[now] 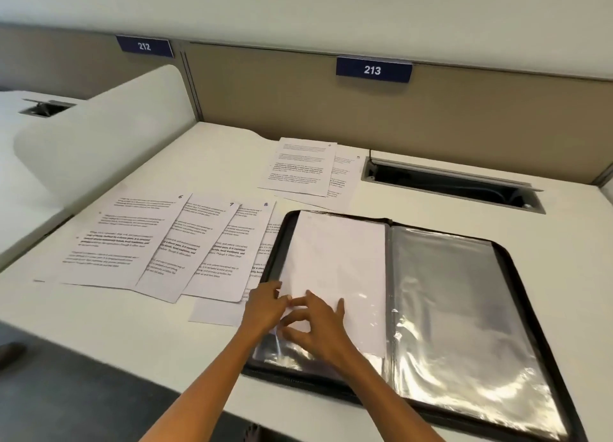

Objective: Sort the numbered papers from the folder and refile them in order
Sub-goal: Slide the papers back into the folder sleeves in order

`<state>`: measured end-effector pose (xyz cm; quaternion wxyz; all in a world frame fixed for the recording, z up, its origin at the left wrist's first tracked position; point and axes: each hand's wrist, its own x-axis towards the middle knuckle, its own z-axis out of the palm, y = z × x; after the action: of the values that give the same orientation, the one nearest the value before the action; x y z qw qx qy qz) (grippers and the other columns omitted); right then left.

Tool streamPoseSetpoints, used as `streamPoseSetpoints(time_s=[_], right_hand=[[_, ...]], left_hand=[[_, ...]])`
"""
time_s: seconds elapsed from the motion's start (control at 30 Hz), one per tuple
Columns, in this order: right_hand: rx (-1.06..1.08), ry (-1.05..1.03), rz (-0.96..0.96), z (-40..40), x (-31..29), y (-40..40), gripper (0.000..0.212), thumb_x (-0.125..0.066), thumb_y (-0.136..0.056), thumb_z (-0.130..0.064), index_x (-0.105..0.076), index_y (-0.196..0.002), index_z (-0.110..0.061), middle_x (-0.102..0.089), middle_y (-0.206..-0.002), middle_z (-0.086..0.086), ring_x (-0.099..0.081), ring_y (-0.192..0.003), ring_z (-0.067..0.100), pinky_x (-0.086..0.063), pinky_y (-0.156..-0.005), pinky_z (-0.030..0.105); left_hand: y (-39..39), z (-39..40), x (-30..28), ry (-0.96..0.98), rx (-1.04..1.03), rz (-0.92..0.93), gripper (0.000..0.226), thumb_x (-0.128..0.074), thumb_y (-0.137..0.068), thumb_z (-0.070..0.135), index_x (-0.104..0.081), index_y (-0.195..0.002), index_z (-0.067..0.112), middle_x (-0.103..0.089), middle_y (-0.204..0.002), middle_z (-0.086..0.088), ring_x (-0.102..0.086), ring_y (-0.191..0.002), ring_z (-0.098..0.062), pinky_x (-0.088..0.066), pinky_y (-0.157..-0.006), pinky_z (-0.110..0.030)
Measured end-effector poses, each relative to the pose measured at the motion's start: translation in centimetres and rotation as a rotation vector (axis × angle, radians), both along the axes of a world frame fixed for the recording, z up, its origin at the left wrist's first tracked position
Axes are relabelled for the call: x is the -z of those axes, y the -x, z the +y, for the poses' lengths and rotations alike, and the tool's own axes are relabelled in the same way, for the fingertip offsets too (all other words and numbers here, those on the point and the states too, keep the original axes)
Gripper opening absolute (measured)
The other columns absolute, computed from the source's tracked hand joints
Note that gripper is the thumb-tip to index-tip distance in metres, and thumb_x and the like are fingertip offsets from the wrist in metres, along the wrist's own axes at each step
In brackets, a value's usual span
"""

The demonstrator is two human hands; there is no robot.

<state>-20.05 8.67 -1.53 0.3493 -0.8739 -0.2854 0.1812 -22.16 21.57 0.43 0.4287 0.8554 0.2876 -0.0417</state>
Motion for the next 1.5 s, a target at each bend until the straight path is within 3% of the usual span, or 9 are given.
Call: streamPoseSetpoints(time_s=[0.07,0.17,0.33,0.43,0.57,0.8,1.13,1.4,1.5], right_hand=[[-0.047,0.039,-0.048,0.0,0.1,-0.7,0.021,-0.060,-0.087,-0.048,-0.072,-0.096,-0.034,-0.057,-0.127,-0.017,-0.040,-0.128,0.004,-0.001,-0.112,0.058],[-0.060,0.048,-0.191,0.0,0.1,-2.6,0.026,-0.063,-0.082,-0.050,-0.074,-0.093,-0.029,-0.067,-0.110,-0.012,-0.057,-0.103,0.008,-0.038,-0.100,0.039],[-0.018,-0.080,-0.311,-0.1,1.9,-5.8,0.060,-0.043,-0.077,-0.079,-0.075,-0.090,-0.030,-0.065,-0.098,-0.009,-0.051,-0.092,0.010,-0.039,-0.079,0.030],[0.090,-0.043,-0.523,-0.4,3.1,-7.7,0.055,-0.035,-0.085,-0.074,-0.067,-0.108,-0.036,-0.058,-0.122,-0.004,-0.046,-0.116,0.019,-0.034,-0.092,0.038],[-0.043,0.163,-0.545,-0.3,4.6,-8.8,0.076,-0.034,-0.084,-0.079,-0.032,-0.147,-0.035,-0.014,-0.160,0.003,-0.004,-0.147,0.025,-0.004,-0.114,0.054],[0.010,0.110,-0.536,2.1,5.1,-11.8,0.071,-0.038,-0.084,-0.075,-0.054,-0.132,-0.025,-0.045,-0.143,0.006,-0.032,-0.138,0.026,-0.014,-0.113,0.051],[0.073,0.111,-0.450,8.9,4.0,-23.7,0.083,-0.015,-0.087,-0.076,-0.049,-0.138,-0.020,-0.035,-0.151,0.011,-0.025,-0.142,0.029,-0.012,-0.116,0.041],[0.508,0.005,-0.261,12.2,3.2,-32.0,0.026,-0.060,-0.092,-0.018,-0.061,-0.116,-0.007,-0.051,-0.118,0.013,-0.045,-0.115,0.029,-0.034,-0.092,0.027],[0.665,0.106,-0.258,13.2,3.0,-33.9,0.032,-0.061,-0.092,-0.023,-0.054,-0.118,-0.006,-0.051,-0.118,0.015,-0.047,-0.112,0.031,-0.037,-0.093,0.036]], left_hand=[[-0.1,-0.5,1.0,-0.119,-0.002,-0.057,0.042,-0.052,-0.094,0.020,-0.045,-0.134,0.016,-0.055,-0.128,-0.006,-0.052,-0.115,-0.023,-0.040,-0.091,-0.027],[-0.7,-0.9,1.3,-0.479,0.036,-0.209,0.051,-0.055,-0.091,0.017,-0.038,-0.139,0.014,-0.047,-0.129,-0.008,-0.046,-0.115,-0.026,-0.041,-0.091,-0.035],[-3.8,0.5,2.5,-0.726,0.206,-0.365,0.029,-0.063,-0.084,0.021,-0.063,-0.112,0.012,-0.059,-0.122,-0.015,-0.058,-0.107,-0.036,-0.050,-0.076,-0.046],[-4.9,1.9,2.9,-0.675,0.308,-0.287,0.040,-0.038,-0.090,0.039,-0.063,-0.113,0.017,-0.060,-0.126,-0.010,-0.057,-0.115,-0.032,-0.052,-0.077,-0.047],[-5.4,3.9,5.4,-0.694,0.416,-0.189,0.052,-0.017,-0.098,0.054,-0.045,-0.130,0.023,-0.050,-0.139,-0.006,-0.032,-0.133,-0.026,-0.046,-0.090,-0.049],[-8.4,6.9,6.5,-0.741,0.560,-0.226,0.050,-0.019,-0.097,0.055,-0.056,-0.110,0.024,-0.056,-0.130,-0.008,-0.030,-0.135,-0.026,-0.029,-0.100,-0.044],[-20.4,13.4,4.8,-0.692,0.434,-0.315,0.053,-0.034,-0.091,0.051,-0.055,-0.125,0.016,-0.044,-0.142,-0.016,-0.029,-0.137,-0.032,-0.034,-0.099,-0.056],[-27.9,18.1,4.6,-0.420,0.166,-0.219,0.050,-0.047,-0.096,0.036,-0.039,-0.140,0.013,-0.023,-0.152,-0.013,-0.020,-0.139,-0.028,-0.019,-0.110,-0.040],[-29.5,19.3,5.0,-0.384,0.057,-0.174,0.048,-0.051,-0.095,0.030,-0.041,-0.138,0.010,-0.031,-0.146,-0.016,-0.030,-0.133,-0.032,-0.024,-0.107,-0.040]])
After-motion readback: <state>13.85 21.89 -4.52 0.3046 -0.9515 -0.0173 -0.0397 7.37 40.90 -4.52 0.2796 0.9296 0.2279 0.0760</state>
